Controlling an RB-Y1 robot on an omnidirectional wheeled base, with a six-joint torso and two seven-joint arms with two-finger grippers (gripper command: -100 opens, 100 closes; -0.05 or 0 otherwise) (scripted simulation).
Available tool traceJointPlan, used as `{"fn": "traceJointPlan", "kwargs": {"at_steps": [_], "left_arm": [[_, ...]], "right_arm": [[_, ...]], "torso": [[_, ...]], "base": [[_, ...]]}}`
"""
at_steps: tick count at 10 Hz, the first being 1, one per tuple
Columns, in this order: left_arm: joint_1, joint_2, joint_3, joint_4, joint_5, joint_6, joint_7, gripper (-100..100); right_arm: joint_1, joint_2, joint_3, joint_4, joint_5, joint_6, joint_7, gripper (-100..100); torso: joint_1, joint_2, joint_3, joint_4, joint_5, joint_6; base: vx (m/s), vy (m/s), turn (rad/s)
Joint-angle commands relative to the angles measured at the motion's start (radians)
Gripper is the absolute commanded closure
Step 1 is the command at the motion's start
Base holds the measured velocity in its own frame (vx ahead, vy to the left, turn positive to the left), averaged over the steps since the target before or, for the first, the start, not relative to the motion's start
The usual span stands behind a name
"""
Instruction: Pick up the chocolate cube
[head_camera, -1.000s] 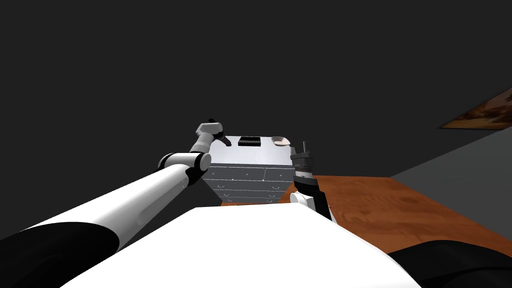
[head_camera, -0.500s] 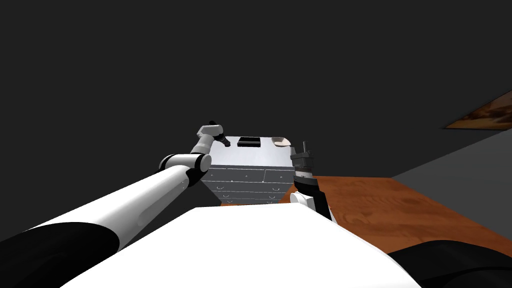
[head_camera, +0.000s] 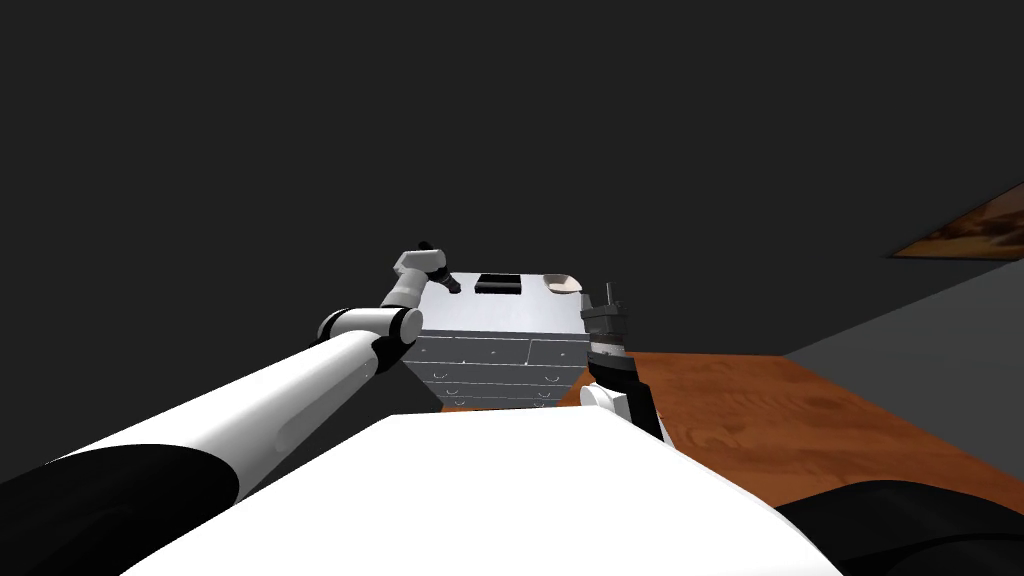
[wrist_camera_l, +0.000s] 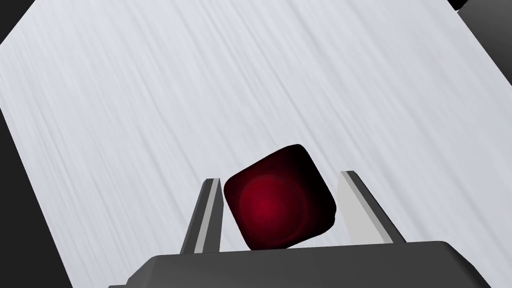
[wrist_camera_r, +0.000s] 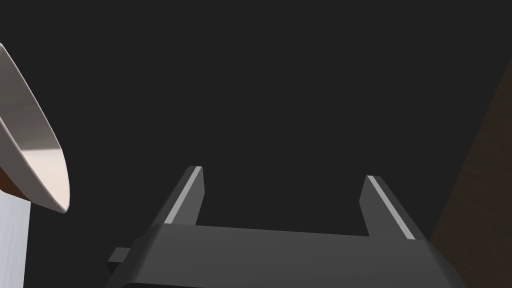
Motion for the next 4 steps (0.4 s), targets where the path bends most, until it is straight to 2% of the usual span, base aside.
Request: {"fn": "traceJointPlan", "kwargs": {"at_steps": [1, 2, 3, 4], "left_arm": [[-0.010, 0.004, -0.002, -0.019, -0.001, 0.029, 0.006, 100], [-0.018, 0.006, -0.003, -0.023, -0.001, 0.042, 0.010, 100], [-0.013, 0.005, -0.002, -0.016, 0.000, 0.027, 0.005, 100], [-0.014, 0.005, -0.002, -0.018, 0.000, 0.031, 0.007, 0]], "right_arm": [[0.000, 0.000, 0.000, 0.000, 0.000, 0.000, 0.000, 0], [0.000, 0.000, 0.000, 0.000, 0.000, 0.000, 0.000, 0], [0.000, 0.000, 0.000, 0.000, 0.000, 0.000, 0.000, 0], [0.000, 0.000, 0.000, 0.000, 0.000, 0.000, 0.000, 0]], "torso": [[0.000, 0.000, 0.000, 0.000, 0.000, 0.000], [0.000, 0.002, 0.001, 0.001, 0.000, 0.000], [0.001, 0.004, 0.002, 0.001, 0.000, 0.000], [0.001, 0.003, 0.002, 0.001, 0.000, 0.000]], "base": [[-0.040, 0.003, -0.006], [-0.060, 0.015, -0.009], [-0.025, 0.009, -0.005], [0.000, 0.000, 0.000]]}}
